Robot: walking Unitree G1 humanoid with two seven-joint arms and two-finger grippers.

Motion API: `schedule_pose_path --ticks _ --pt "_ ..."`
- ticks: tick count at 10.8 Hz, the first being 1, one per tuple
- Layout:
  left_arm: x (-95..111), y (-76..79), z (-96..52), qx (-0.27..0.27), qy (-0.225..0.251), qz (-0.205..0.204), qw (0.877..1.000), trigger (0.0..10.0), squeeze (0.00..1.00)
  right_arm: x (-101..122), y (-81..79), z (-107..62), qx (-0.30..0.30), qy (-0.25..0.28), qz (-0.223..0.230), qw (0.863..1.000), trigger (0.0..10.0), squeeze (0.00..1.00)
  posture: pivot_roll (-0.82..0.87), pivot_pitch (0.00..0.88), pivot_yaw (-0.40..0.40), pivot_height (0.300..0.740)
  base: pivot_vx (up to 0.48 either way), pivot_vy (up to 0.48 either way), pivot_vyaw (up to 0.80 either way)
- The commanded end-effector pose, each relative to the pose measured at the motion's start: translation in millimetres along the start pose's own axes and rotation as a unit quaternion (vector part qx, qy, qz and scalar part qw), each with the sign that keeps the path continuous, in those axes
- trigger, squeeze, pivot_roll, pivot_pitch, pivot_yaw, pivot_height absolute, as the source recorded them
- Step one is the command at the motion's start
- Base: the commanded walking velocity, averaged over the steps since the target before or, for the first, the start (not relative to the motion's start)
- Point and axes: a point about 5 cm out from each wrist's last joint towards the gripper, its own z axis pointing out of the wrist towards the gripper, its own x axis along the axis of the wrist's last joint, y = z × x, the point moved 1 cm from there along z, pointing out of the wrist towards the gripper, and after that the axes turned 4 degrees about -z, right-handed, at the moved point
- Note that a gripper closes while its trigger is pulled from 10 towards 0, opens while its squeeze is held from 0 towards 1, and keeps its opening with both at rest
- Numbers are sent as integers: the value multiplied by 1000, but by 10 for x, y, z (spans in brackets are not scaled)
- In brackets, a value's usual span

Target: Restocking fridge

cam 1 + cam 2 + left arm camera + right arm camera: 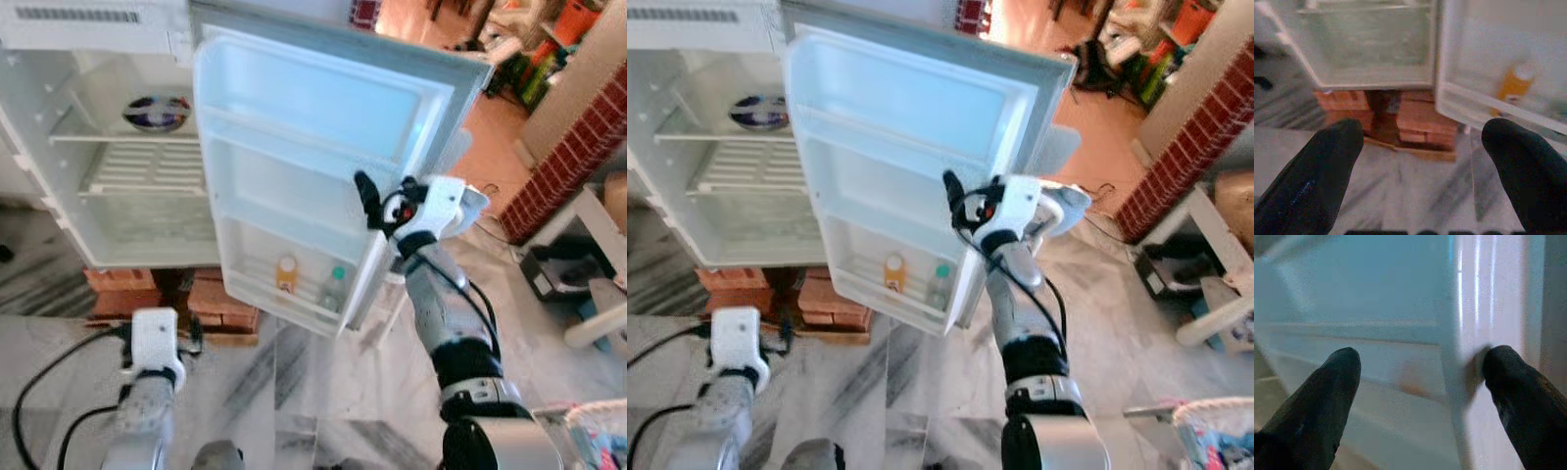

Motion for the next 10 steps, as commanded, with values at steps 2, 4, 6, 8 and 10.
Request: schedule_pose_path --ticks 2,4,6,8,10 --pt "-69 100 -16 -27 -23 7 999 10000 0 212 -533 -3 184 27 140 973 10000 0 182 55 -96 740 0 0 0" --pt "-83 115 -20 -35 -31 10 999 10000 0 720 -800 -371 352 76 268 894 10000 0 175 55 -91 740 0 0 0" --pt "-93 124 -50 -36 -33 19 999 10000 0 465 -528 -708 382 -10 224 897 10000 0 175 56 -89 740 0 0 0" --pt "-99 106 -66 -36 -36 25 998 10000 0 5 -326 -1296 437 -196 125 869 10000 0 174 61 -85 740 0 0 0" --pt "-89 99 -57 -38 -37 32 998 10000 0 -496 272 -1522 344 -359 -35 867 10000 0 173 60 -82 740 0 0 0"
